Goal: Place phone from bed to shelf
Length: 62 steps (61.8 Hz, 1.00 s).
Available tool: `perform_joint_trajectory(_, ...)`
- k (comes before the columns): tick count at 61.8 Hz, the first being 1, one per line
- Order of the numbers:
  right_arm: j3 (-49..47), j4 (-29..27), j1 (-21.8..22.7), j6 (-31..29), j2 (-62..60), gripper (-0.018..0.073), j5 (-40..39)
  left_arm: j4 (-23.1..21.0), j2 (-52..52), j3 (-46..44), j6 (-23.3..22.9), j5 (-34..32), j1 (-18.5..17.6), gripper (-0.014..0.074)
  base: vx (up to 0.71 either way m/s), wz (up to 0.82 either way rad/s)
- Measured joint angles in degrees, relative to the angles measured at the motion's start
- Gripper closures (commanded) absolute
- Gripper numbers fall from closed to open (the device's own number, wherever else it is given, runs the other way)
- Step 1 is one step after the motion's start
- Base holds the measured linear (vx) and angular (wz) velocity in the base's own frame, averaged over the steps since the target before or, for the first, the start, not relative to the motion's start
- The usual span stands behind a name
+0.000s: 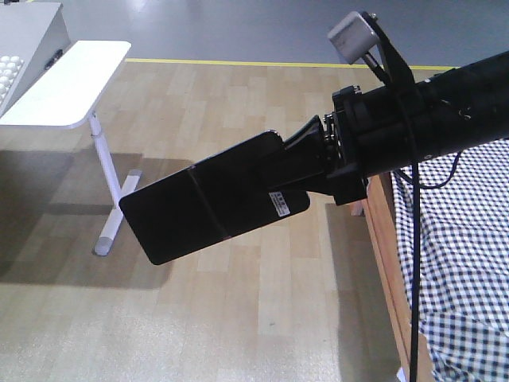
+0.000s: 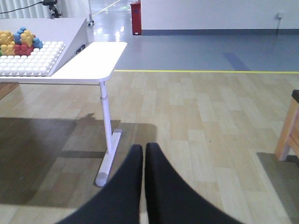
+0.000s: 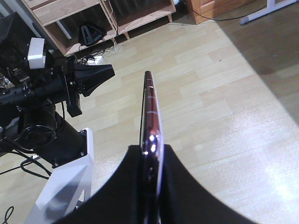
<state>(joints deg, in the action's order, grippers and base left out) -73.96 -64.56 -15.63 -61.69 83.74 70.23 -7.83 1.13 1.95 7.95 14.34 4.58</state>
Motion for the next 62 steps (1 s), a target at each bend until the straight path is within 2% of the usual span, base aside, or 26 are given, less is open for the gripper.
perform_joint_trajectory(62, 0.00, 0.00, 0.00, 0.00, 0.00, 0.0564, 0.00, 0.00, 0.00, 0.00, 0.00, 0.00, 0.00, 0.0596, 0.21, 0.16)
